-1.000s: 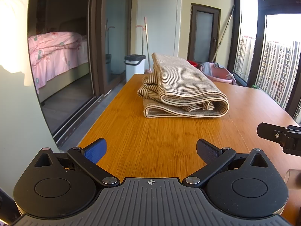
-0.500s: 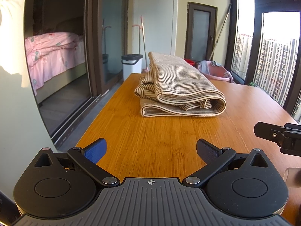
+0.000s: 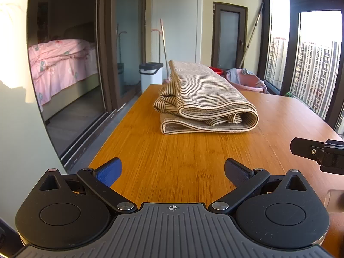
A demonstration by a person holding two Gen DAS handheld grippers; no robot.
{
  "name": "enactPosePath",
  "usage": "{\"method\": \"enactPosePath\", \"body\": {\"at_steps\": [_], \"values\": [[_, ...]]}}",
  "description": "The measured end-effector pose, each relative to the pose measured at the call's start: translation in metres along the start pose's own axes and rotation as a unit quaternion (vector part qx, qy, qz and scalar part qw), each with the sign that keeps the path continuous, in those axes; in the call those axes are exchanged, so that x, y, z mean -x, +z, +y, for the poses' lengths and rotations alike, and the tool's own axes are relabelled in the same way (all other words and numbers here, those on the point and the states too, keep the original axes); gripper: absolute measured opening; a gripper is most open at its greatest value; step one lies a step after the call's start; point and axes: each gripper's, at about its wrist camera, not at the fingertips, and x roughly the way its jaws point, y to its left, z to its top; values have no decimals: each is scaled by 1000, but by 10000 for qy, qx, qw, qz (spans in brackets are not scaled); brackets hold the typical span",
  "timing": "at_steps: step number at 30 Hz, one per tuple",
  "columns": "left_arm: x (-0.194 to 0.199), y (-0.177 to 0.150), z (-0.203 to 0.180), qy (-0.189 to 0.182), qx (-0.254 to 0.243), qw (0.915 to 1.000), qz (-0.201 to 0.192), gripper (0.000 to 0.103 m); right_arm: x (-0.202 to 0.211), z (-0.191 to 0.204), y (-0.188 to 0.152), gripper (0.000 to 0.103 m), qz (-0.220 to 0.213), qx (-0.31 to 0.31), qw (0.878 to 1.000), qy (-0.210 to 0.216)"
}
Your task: Fold clothes
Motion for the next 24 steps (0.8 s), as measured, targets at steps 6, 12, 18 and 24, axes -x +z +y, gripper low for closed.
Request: {"method": "enactPosePath", "body": {"at_steps": [6,12,18,24], "values": [[0,1,2,-48,22,10000,14,103,1,7,0,103,-18,178,9998,-64],[0,1,4,-88,110,9999,36,103,0,13,0,103,-23,312,9994,-120],[0,1,3,-99,110,9999,43,103,1,14,-1,103,3,281,9995,-118],[-1,1,5,-71,135,9999,61,103,0,14,1,103,33,263,9996,-116]]}}
